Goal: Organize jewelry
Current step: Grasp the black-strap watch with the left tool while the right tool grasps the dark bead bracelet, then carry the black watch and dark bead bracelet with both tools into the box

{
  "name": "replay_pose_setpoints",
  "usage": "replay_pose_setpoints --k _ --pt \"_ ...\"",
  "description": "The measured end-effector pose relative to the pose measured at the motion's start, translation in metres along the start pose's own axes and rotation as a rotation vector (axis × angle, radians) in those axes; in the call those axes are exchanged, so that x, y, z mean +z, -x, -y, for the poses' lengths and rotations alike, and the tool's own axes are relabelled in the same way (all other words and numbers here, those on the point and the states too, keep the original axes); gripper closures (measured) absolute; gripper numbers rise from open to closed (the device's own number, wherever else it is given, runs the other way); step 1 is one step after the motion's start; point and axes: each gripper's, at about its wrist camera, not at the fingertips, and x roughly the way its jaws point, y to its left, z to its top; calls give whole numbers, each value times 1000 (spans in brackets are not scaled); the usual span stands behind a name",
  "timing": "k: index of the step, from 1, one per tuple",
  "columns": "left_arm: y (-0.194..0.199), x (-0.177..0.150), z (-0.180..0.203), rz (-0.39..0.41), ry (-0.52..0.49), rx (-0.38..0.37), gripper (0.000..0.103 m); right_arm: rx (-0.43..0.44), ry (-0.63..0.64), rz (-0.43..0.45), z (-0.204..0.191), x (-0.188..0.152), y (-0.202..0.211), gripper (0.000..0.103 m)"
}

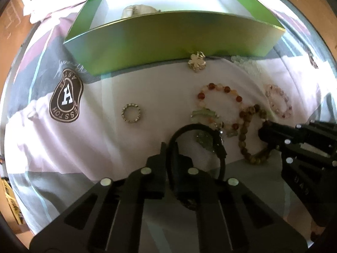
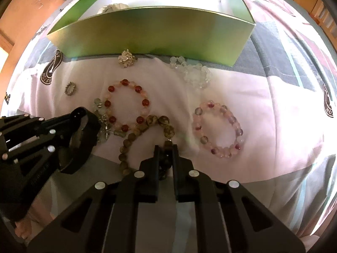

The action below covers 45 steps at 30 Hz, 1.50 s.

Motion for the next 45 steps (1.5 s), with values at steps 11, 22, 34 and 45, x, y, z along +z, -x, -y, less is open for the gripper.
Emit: replay_pose_setpoints --k 11,22,34,45 --pt "37 -1 11 103 -51 -2 101 138 -37 -12 23 1 19 92" --pt "75 2 -20 222 51 -64 101 183 -28 71 39 0 55 92" --pt "89 7 -41 276 138 -71 101 194 -28 169 40 2 87 92" --pt "134 50 -29 390 76 -36 101 276 -116 289 50 38 121 92"
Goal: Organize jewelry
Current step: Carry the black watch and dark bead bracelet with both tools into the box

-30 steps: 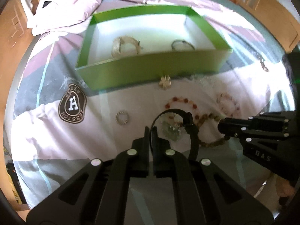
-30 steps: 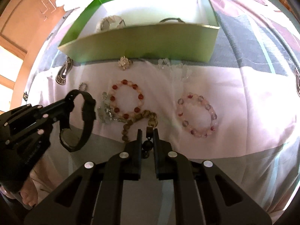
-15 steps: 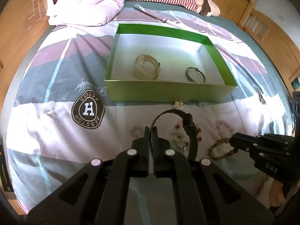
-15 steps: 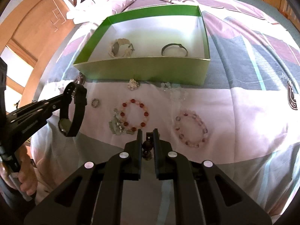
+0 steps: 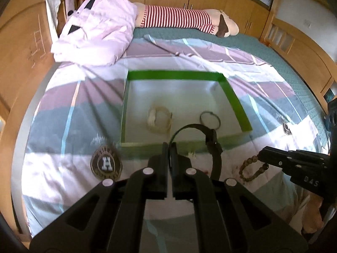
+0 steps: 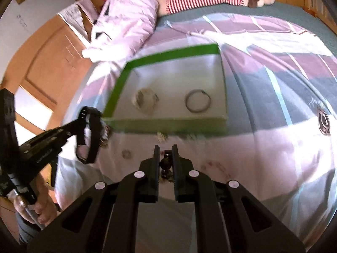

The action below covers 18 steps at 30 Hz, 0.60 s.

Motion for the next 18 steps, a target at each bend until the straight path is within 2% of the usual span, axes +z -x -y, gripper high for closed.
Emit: replay_pose_setpoints --k 4,7,9,13,18 --pt "-18 28 6 19 -53 81 101 -60 65 29 -17 26 -1 92" --pt "-34 42 -1 -8 -12 66 101 -91 95 62 -23 48 -8 92" --pt "-45 49 -6 -18 0 75 101 -75 82 64 -18 61 -17 92" --pt "-66 54 -16 -40 28 91 101 -112 74 69 -5 74 -33 92" --pt "-97 53 -25 -90 48 119 101 -135 18 15 19 80 -64 92"
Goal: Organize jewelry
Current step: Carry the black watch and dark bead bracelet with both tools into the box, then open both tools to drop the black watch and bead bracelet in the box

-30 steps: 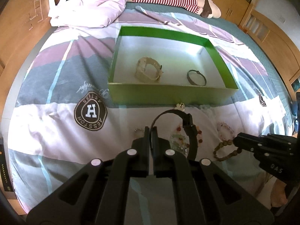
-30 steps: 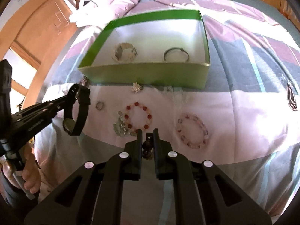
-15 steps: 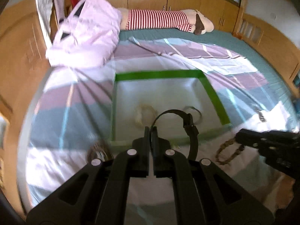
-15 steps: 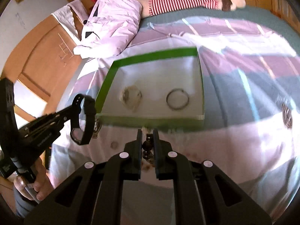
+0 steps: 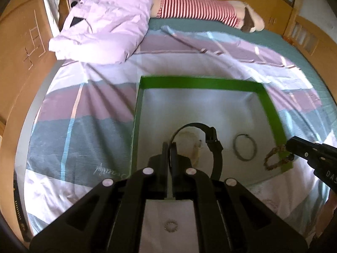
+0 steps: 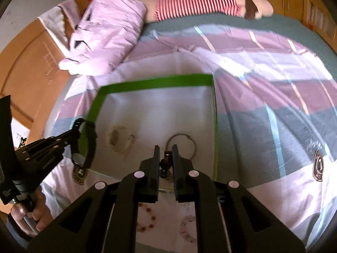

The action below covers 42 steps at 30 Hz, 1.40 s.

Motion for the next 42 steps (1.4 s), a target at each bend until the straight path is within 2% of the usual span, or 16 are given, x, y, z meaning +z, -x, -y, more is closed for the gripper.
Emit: replay_pose_setpoints --k 10,17,24,26,28,30,31,32,33,34,35,36,37,39,41,42 --pt "-35 -8 -18 -66 25 49 101 -58 -31 -87 14 -8 -45 92" --pt "-40 -10 -19 -82 21 62 101 -81 -49 -132 21 -12 -60 92" --pt "-46 -13 -18 -94 11 91 100 -92 -40 -128 21 -14 -60 92" --pt "-44 -13 -20 -93 19 73 91 -98 -27 -134 20 -14 -60 92" --pt "-42 -12 -21 -97 32 2 70 -112 9 -150 16 -13 -62 92" --pt "-37 -12 -19 -86 40 -49 58 -114 25 -159 15 -14 -63 89" --pt "-35 -12 -16 -79 28 -27 44 -104 21 -158 15 -14 -62 84" --pt "-31 -12 -12 -61 2 6 44 -85 13 -158 16 -14 -61 76" --pt "-28 -12 -8 -52 -12 4 34 -65 10 -156 16 -14 -59 69" --pt "-22 -13 -5 -33 -21 -16 26 -46 8 -145 15 -13 -55 54" --pt "-17 -13 -3 -21 -23 -21 21 -26 8 -124 14 -12 -50 45" --pt "-11 -13 -2 -8 -26 -21 17 -17 10 -110 13 -11 -46 42" --pt "-4 -12 -1 6 -29 -18 15 -23 16 -85 11 -10 -38 33" --pt "15 -11 0 46 -31 -17 11 -52 33 -16 8 -9 -20 27" --pt "40 -10 -1 87 -27 -36 3 -39 52 38 8 -9 1 24" --pt "46 -10 -2 92 -29 -43 2 -22 52 54 9 -11 13 21"
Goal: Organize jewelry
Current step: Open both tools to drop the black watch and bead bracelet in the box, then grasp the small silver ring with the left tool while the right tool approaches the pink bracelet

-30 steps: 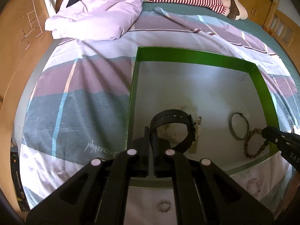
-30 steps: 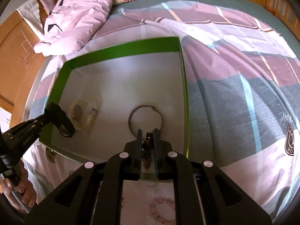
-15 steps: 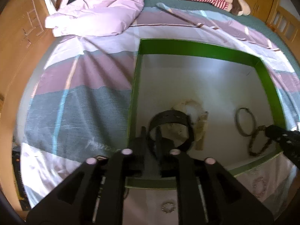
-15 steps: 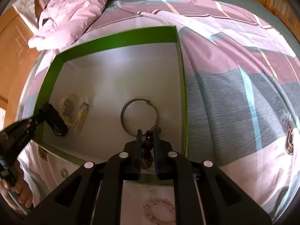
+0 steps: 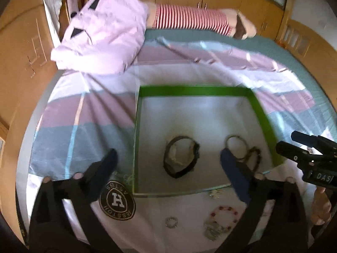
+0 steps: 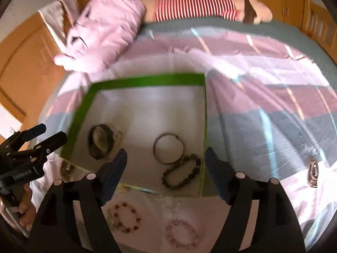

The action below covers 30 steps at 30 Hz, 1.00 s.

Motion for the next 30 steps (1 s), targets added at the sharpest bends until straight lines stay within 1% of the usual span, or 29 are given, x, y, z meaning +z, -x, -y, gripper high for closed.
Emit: replay_pose_setpoints --k 1,2,5,7,8,10,12,13,14,15,17,18,19,20,21,22,23,25,28,29,30 --pt "8 -1 0 1 -7 -13 2 14 -9 9 2 -1 10 16" --pt "17 -6 0 -1 -22 -22 2 25 -22 14 6 -3 18 15" --pt "31 -29 -5 14 -47 11 2 62 -57 11 22 -19 36 15" --pt "32 -46 -12 -10 -33 13 2 49 -73 6 37 -40 43 15" --pt "30 -56 -17 -39 -11 -4 2 38 -78 -4 42 -51 44 15" --pt "26 -69 -24 -80 29 -31 2 22 -113 -57 55 -76 39 15" --pt "19 -80 -29 -112 60 -18 2 31 -160 -115 60 -90 32 15" --pt "16 -83 -30 -123 75 -4 2 46 -176 -134 60 -95 29 15" --pt "12 -85 -31 -134 87 -9 2 63 -185 -144 58 -97 28 15" --pt "8 -86 -32 -149 101 -26 2 70 -180 -155 55 -99 25 15" --pt "-1 -89 -31 -186 122 -67 2 52 -144 -172 46 -98 20 15" --pt "-4 -89 -29 -194 118 -61 2 31 -115 -180 40 -98 16 15" --pt "-7 -90 -27 -197 106 -41 3 15 -97 -188 36 -99 12 15" --pt "-8 -91 -25 -199 96 -28 5 12 -93 -195 35 -101 8 17" --pt "-11 -91 -22 -204 84 -23 11 27 -99 -218 34 -104 2 20" --pt "-13 -93 -21 -211 73 -26 16 46 -113 -242 36 -107 -2 26" --pt "-14 -94 -18 -219 65 -33 17 60 -130 -265 36 -108 -7 33" --pt "-16 -94 -15 -221 53 -33 19 62 -162 -294 41 -111 -15 40" --pt "-19 -95 -10 -218 32 -20 19 42 -189 -316 47 -112 -24 46" --pt "-20 -94 -9 -217 29 -21 19 43 -206 -322 50 -113 -26 50" --pt "-21 -94 -8 -218 29 -22 19 50 -223 -332 53 -113 -28 50"
